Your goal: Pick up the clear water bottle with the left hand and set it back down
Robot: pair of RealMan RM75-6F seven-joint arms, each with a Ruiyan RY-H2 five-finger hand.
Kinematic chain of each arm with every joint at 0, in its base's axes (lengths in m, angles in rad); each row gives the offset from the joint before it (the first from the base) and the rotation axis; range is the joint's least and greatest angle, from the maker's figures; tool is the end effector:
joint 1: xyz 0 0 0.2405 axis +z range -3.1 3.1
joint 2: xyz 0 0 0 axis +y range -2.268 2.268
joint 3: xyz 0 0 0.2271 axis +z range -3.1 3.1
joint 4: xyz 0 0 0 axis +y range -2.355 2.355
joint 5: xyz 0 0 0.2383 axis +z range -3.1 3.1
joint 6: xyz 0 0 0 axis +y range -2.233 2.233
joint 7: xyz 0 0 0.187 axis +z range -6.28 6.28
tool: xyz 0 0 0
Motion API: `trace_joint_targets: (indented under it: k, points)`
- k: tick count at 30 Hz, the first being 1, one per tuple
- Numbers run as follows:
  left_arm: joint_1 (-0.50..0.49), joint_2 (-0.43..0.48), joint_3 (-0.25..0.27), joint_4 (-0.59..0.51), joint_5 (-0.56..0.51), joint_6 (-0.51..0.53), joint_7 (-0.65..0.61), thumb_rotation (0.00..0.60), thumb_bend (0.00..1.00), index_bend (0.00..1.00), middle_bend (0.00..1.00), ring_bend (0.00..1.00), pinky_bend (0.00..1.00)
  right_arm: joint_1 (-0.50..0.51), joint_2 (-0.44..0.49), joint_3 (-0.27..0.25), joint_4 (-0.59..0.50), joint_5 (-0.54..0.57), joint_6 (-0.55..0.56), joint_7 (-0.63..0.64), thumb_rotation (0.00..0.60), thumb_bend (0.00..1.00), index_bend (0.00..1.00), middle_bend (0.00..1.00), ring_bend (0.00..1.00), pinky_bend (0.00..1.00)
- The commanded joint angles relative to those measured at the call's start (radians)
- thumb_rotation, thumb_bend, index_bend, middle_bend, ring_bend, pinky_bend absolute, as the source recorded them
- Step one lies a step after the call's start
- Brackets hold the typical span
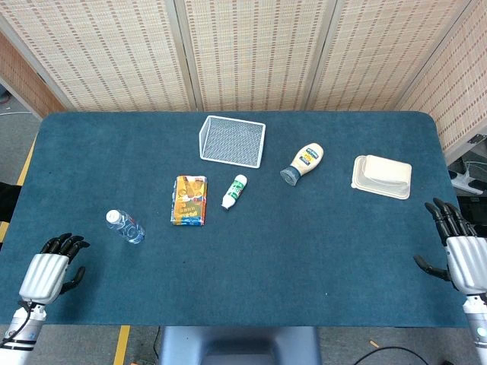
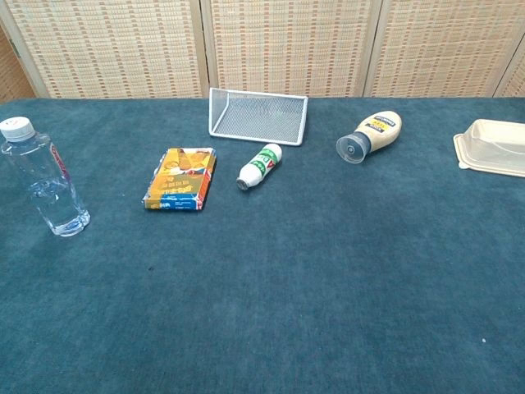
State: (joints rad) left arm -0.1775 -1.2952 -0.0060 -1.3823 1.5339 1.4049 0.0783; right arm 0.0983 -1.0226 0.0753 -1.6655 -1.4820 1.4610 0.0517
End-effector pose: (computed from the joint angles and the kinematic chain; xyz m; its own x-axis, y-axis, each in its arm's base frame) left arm -0.3066 0.2438 0.0657 0.5255 0.0700 0.8479 0.8478 -0.1262 -0.5150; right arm -0.2928 -0.2340 0.1460 0.3837 0.0075 0.9234 -0.9234 -0.0076 0.3837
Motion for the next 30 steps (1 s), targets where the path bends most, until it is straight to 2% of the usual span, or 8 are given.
trace_joint_targets:
  k: [1,5,7,9,11,17,25,30]
  points:
    - [0.0,-0.001,0.002,0.001,0.001,0.0,0.004,0.6,0.39,0.28,0.22,0.14,0.22,0.001,0.002,-0.001,-0.001,-0.003,-0.003,0.005,0.6,0.12,0.0,0.0,0.0,0.2]
    - [0.001,-0.004,0.0,0.002,0.001,0.005,0.017,0.6,0.39,0.25,0.21,0.14,0.22,0.0,0.004,-0.004,-0.001,-0.005,-0.004,0.002,0.6,0.12,0.0,0.0,0.0,0.2]
    - [0.002,-0.007,0.003,0.007,0.008,0.01,0.028,0.6,0.39,0.19,0.18,0.13,0.22,0.0,0.007,-0.006,-0.003,-0.012,-0.004,0.011,0.6,0.12,0.0,0.0,0.0,0.2]
    - [0.003,-0.011,0.004,0.014,0.011,0.013,0.048,0.6,0.39,0.06,0.07,0.06,0.22,-0.001,0.005,-0.004,-0.001,-0.012,0.0,0.013,0.6,0.12,0.0,0.0,0.0,0.2]
    - [0.004,-0.019,0.0,0.02,0.009,0.02,0.069,0.6,0.39,0.0,0.01,0.01,0.2,-0.001,-0.001,-0.001,0.002,-0.008,0.001,0.005,0.6,0.12,0.0,0.0,0.0,0.2]
    - [0.003,-0.048,-0.013,0.026,0.002,0.03,0.05,0.6,0.38,0.0,0.0,0.0,0.16,0.002,-0.01,-0.002,-0.001,-0.004,-0.007,-0.022,0.6,0.12,0.0,0.0,0.0,0.2]
    - [-0.031,-0.109,-0.078,-0.008,-0.114,-0.068,-0.178,0.6,0.38,0.0,0.0,0.0,0.13,0.005,-0.011,-0.004,0.002,-0.007,-0.014,-0.022,0.6,0.12,0.0,0.0,0.0,0.2]
    - [-0.072,-0.181,-0.132,0.035,-0.179,-0.128,-0.246,0.6,0.38,0.0,0.0,0.0,0.12,0.006,-0.004,0.0,-0.001,0.002,-0.02,-0.015,0.6,0.12,0.0,0.0,0.0,0.2]
